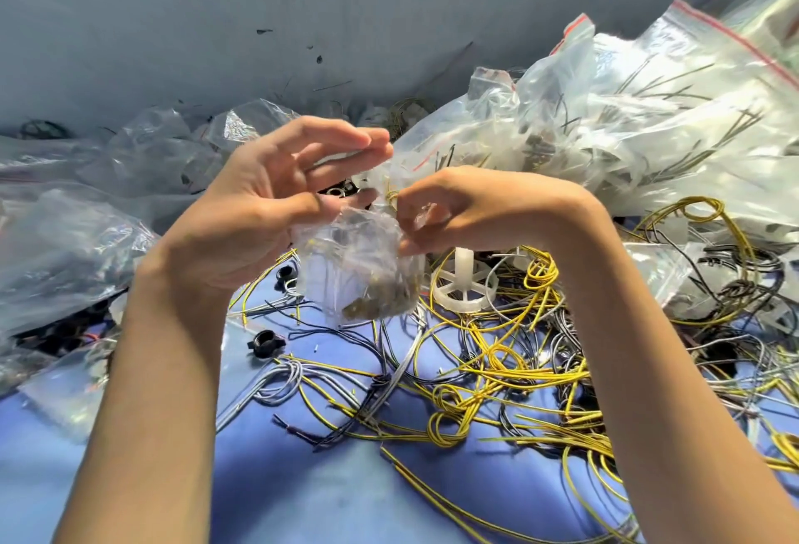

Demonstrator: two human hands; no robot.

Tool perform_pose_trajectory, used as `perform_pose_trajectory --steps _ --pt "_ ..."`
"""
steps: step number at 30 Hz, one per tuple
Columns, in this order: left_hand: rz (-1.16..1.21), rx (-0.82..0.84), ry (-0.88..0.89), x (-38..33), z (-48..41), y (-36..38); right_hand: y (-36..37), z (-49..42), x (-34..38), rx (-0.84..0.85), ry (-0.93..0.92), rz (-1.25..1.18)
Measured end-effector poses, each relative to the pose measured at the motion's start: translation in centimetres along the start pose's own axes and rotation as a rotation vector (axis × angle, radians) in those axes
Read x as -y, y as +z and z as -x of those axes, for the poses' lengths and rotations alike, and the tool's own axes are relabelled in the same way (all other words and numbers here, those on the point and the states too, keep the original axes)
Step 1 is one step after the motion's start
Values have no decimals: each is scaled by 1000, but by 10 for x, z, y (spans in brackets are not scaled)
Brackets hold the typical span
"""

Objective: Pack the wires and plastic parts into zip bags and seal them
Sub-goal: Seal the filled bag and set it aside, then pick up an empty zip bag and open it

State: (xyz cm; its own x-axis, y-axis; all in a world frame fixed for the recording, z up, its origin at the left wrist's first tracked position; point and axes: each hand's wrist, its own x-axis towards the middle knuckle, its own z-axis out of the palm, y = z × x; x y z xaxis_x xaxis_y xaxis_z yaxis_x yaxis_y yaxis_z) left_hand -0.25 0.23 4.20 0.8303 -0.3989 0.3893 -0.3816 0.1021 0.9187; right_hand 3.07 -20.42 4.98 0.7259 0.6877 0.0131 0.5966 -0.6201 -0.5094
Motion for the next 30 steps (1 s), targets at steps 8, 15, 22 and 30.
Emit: perform_pose_trajectory --steps 8,15,22,30 --pt "-510 -222 -278 24 4 -44 3 2 -5 39 115 -183" --pt "-1190 -545 -594 90 10 -90 -5 3 -2 33 78 -139" --pt "-1376 -536 -800 115 8 -104 -11 11 -4 50 118 -30" --pt "-1337 -661 -523 68 -8 -80 -14 12 -13 -9 136 -73"
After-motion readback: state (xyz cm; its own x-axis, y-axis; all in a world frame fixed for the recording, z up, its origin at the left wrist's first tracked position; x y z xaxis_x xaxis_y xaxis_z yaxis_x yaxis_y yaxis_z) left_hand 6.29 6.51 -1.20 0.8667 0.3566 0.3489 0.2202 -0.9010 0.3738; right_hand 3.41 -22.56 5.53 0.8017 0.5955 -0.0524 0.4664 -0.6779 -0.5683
